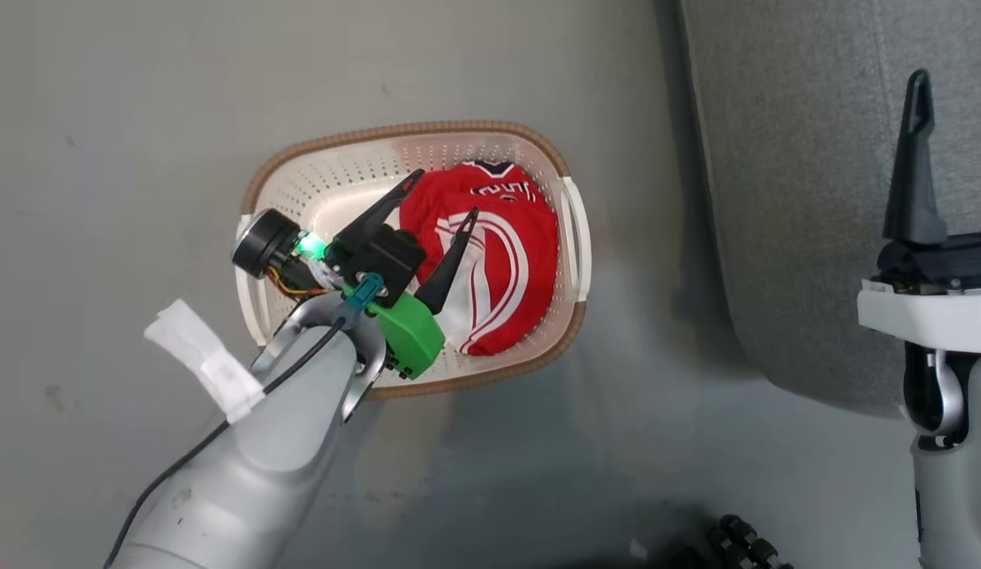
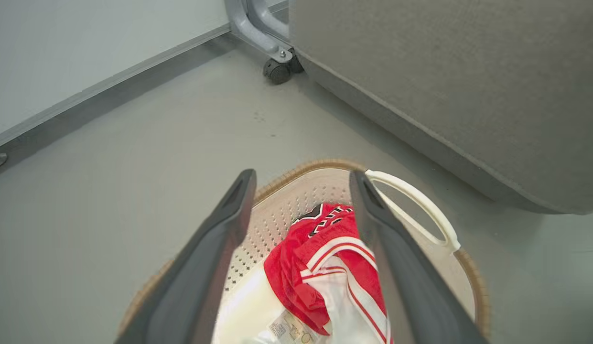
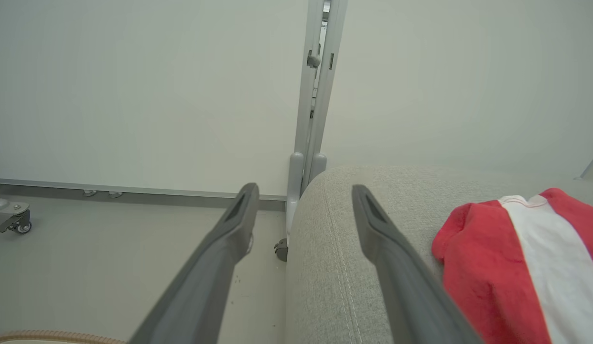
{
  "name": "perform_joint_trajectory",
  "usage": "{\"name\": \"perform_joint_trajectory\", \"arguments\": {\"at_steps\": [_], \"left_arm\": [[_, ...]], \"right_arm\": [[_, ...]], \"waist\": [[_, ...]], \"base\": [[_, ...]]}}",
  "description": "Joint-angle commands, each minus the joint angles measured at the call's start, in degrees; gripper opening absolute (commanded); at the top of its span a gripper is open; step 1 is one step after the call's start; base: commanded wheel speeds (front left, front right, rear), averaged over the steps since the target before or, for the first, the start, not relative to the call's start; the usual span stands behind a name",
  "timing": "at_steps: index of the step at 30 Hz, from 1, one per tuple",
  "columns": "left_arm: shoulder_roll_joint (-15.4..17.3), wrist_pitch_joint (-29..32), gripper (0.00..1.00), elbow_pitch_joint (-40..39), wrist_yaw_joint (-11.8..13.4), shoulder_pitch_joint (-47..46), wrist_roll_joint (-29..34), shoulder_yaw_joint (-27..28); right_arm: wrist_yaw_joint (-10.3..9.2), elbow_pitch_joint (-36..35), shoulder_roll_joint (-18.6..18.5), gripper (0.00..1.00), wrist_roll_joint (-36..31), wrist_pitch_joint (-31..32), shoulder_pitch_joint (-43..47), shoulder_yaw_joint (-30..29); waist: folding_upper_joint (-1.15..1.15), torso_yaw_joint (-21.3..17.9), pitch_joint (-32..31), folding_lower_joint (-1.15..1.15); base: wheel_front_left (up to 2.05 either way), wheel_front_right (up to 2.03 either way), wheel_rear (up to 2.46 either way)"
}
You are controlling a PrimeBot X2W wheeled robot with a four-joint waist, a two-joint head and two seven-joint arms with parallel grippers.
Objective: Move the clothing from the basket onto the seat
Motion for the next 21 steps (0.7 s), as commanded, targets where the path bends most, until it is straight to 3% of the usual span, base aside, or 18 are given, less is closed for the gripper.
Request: {"name": "perform_joint_trajectory", "arguments": {"at_steps": [1,10,21], "left_arm": [[0.60,-0.01,1.00,2.60,-0.16,-2.73,-1.03,-2.42],[-0.71,0.88,1.00,19.21,-0.17,-14.17,-8.99,-18.22],[0.65,3.99,1.00,27.00,-0.18,-22.29,-18.95,-28.53]], "right_arm": [[-0.08,-0.74,0.32,1.00,0.24,-0.17,-1.59,-0.31],[-0.08,-4.21,2.51,1.00,1.92,-0.17,-5.52,0.49],[-0.08,-10.88,3.32,1.00,1.38,-0.18,-6.75,2.70]], "waist": [[0.00,-2.26,9.76,-0.01],[0.00,-7.01,17.08,-0.01],[0.00,-9.99,22.17,-0.01]], "base": [[0.00,0.00,0.00],[0.00,0.00,0.00],[0.00,0.00,0.00]]}}
